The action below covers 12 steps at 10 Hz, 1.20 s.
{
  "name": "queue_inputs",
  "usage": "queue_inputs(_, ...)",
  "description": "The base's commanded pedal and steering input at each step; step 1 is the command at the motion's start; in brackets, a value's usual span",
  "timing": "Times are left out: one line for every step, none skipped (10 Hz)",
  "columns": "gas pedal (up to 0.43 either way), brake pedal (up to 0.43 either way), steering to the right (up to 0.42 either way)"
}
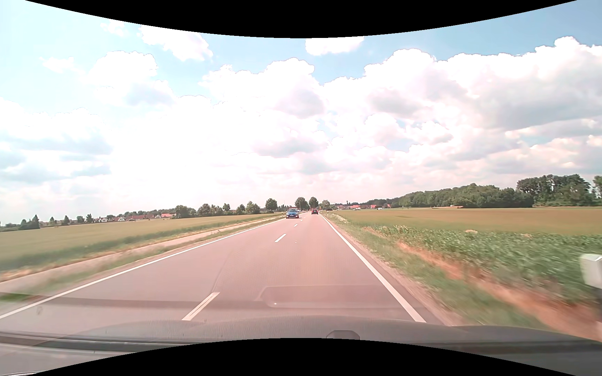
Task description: Follow the waypoints while adhering to traffic rules and regulations
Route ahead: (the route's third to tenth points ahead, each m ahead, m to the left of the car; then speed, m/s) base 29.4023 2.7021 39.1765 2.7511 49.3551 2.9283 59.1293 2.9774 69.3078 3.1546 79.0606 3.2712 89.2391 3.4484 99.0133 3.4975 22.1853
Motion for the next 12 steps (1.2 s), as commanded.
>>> queue_inputs(0.118,0.0,-0.002)
queue_inputs(0.118,0.0,-0.002)
queue_inputs(0.11,0.0,-0.002)
queue_inputs(0.11,0.0,-0.002)
queue_inputs(0.11,0.0,-0.002)
queue_inputs(0.047,0.0,-0.002)
queue_inputs(0.0,0.0,-0.002)
queue_inputs(0.0,0.0,-0.002)
queue_inputs(0.0,0.0,-0.002)
queue_inputs(0.0,0.0,-0.002)
queue_inputs(0.0,0.0,-0.001)
queue_inputs(0.0,0.0,-0.002)
